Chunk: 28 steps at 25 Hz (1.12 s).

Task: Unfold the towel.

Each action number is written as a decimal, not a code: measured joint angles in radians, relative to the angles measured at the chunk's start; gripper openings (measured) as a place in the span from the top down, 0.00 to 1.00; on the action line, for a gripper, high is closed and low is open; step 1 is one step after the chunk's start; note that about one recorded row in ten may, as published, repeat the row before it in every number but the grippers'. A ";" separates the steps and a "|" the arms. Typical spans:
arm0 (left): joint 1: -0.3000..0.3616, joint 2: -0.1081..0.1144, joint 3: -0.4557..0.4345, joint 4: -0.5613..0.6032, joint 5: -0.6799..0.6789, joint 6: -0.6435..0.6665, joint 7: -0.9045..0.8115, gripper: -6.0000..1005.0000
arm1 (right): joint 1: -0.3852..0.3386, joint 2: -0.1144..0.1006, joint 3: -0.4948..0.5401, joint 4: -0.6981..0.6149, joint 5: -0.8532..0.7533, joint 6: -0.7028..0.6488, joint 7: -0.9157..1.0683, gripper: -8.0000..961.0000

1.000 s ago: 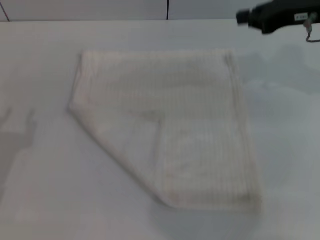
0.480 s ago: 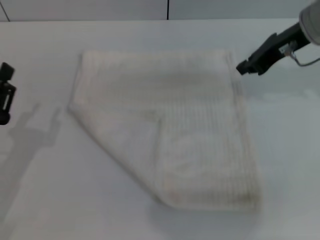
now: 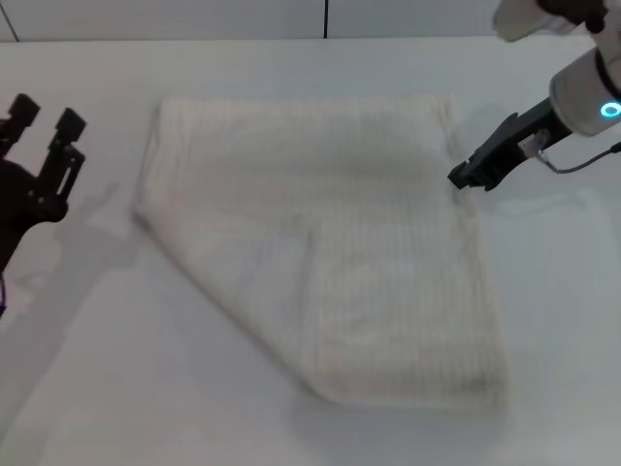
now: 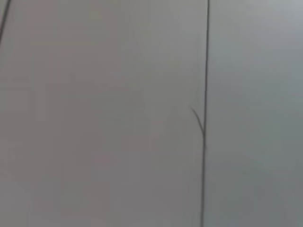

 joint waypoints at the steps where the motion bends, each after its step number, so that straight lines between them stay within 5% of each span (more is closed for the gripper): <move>1: 0.000 0.000 0.000 0.000 0.000 0.000 0.000 0.49 | 0.001 0.003 -0.002 0.004 0.000 0.007 0.000 0.99; 8: -0.052 -0.003 0.046 0.003 0.000 -0.064 -0.042 0.49 | 0.001 0.018 -0.010 0.043 -0.002 0.049 0.000 0.99; 28: -0.053 -0.004 0.061 -0.001 0.000 -0.089 -0.056 0.50 | -0.008 0.019 -0.037 0.092 -0.006 0.106 -0.001 0.99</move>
